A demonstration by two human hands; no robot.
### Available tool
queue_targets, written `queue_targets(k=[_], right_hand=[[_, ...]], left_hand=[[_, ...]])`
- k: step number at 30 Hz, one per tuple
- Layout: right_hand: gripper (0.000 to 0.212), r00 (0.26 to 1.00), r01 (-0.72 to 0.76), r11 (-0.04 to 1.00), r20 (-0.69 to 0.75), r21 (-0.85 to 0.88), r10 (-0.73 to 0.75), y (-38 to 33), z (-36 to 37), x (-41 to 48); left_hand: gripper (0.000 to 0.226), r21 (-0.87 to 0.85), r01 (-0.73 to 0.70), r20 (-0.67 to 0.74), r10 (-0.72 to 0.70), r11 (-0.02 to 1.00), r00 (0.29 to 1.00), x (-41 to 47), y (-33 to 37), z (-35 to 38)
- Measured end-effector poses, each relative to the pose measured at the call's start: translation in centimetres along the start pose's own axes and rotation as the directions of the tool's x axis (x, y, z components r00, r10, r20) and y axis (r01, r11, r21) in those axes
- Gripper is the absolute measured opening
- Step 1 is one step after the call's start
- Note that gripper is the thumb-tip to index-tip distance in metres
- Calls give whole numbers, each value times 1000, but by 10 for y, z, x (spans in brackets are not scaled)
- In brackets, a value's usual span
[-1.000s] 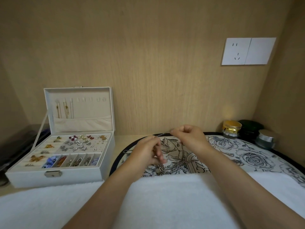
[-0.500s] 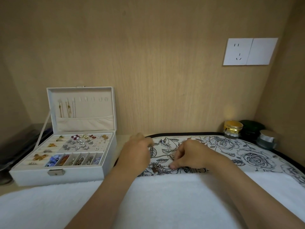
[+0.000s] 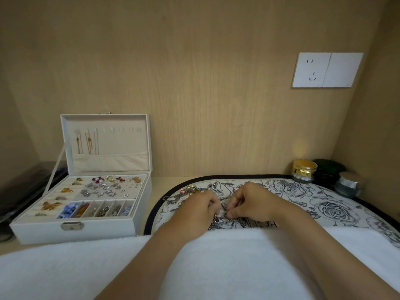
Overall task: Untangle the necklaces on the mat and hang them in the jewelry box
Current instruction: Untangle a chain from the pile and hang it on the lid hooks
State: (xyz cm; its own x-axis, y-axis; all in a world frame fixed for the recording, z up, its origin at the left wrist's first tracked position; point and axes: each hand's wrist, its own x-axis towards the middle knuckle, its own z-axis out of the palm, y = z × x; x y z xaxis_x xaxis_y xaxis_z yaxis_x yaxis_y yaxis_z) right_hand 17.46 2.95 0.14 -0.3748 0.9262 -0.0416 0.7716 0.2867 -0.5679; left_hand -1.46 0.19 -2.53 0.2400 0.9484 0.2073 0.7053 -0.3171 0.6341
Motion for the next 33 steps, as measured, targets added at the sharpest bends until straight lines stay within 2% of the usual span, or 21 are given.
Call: queue_targets(k=[2, 4, 7, 9, 11, 13, 16, 18, 19, 21, 23, 25, 27, 30, 33], right_hand=[[6, 998, 37, 995, -49, 93, -32, 1, 3, 2], [8, 993, 80, 946, -110, 316, -47, 4, 5, 4], [10, 987, 122, 768, -162, 628, -25, -1, 6, 7], [15, 990, 132, 623, -137, 771, -40, -11, 8, 8], [17, 992, 118, 534, -129, 837, -17, -18, 11, 9], [15, 988, 107, 492, -149, 864, 48, -19, 14, 10], [12, 976, 125, 593, -205, 795, 70, -18, 16, 12], [11, 972, 135, 641, -225, 756, 61, -18, 19, 12], [11, 970, 138, 655, -235, 743, 63, -19, 20, 12], [9, 965, 150, 675, -255, 723, 58, -22, 19, 11], [10, 962, 168, 699, -270, 695, 37, -24, 17, 10], [10, 962, 175, 744, -274, 645, 11, -25, 17, 9], [14, 971, 157, 766, -241, 624, -3, -24, 17, 9], [13, 980, 122, 781, -200, 612, 4, -20, 17, 9], [10, 967, 115, 830, -252, 546, 32, -15, 18, 11]], left_hand=[[17, -187, 65, -16, -69, 980, 997, 0, 3, -2], [19, -408, 120, -45, -151, 905, 988, 2, 5, -5], [23, -730, 139, -22, -226, 669, 974, 7, 5, -10], [22, -803, 131, -22, -248, 582, 968, 7, 7, -11], [20, -784, 129, -48, -266, 607, 963, 6, 10, -11], [16, -681, 137, -76, -255, 720, 964, 4, 13, -15], [2, -440, 121, -89, -177, 890, 980, 5, 11, -22], [6, -362, 110, -120, -164, 926, 979, 6, 8, -23], [10, -380, 117, -138, -182, 917, 974, 6, 7, -23], [18, -554, 140, -107, -237, 821, 966, 5, 6, -24], [27, -737, 136, -39, -243, 662, 969, 5, 4, -23], [26, -844, 124, 1, -230, 522, 973, 6, 2, -22], [21, -894, 123, 25, -227, 430, 973, 6, 4, -22], [17, -898, 124, 20, -242, 422, 970, 6, 6, -24], [14, -833, 139, -5, -259, 535, 966, 6, 4, -24]])
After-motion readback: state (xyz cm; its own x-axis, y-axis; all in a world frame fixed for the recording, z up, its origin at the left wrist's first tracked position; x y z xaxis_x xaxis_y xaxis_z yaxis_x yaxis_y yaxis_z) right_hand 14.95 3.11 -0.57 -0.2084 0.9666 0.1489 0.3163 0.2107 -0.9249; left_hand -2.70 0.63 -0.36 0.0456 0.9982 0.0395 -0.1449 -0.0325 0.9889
